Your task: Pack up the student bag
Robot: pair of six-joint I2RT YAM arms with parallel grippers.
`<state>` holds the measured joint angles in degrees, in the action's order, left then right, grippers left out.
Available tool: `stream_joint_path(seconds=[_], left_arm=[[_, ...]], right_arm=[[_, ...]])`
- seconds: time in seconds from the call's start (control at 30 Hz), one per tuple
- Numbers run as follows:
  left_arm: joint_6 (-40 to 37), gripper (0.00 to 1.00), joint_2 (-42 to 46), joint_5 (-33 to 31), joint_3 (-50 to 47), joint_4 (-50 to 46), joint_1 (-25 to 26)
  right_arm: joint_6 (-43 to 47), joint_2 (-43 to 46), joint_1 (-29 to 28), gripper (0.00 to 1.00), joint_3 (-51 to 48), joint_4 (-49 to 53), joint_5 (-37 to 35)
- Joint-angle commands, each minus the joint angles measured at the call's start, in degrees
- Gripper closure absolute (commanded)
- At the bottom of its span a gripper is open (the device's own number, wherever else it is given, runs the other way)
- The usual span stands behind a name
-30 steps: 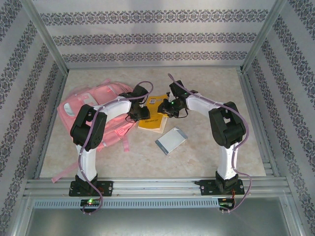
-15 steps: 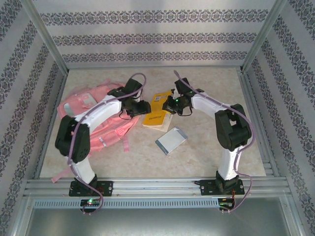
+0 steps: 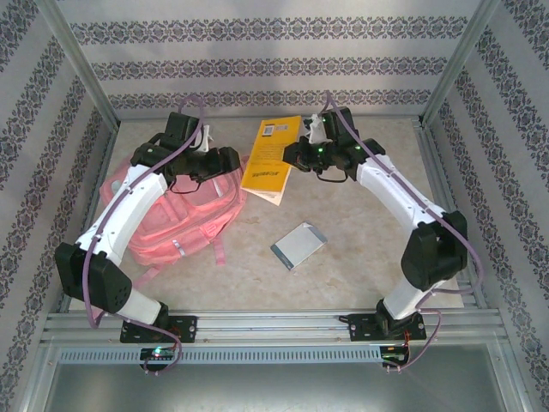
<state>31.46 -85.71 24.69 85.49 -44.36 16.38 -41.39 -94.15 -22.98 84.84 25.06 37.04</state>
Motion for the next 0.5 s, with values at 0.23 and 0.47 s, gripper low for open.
stream_joint_path(seconds=[0.23,0.47], left_arm=[[3.81,0.29,3.91,17.16,-8.39,10.57,-0.69],[19.42,0.36,6.91,27.90,-18.41,33.21,-1.42]], right_arm=[[-18.29,10.76,-4.08,1.00,-12.78,-25.80,12.43],[-24.86,15.06,-2.97,1.00,-19.75,-33.13,14.95]])
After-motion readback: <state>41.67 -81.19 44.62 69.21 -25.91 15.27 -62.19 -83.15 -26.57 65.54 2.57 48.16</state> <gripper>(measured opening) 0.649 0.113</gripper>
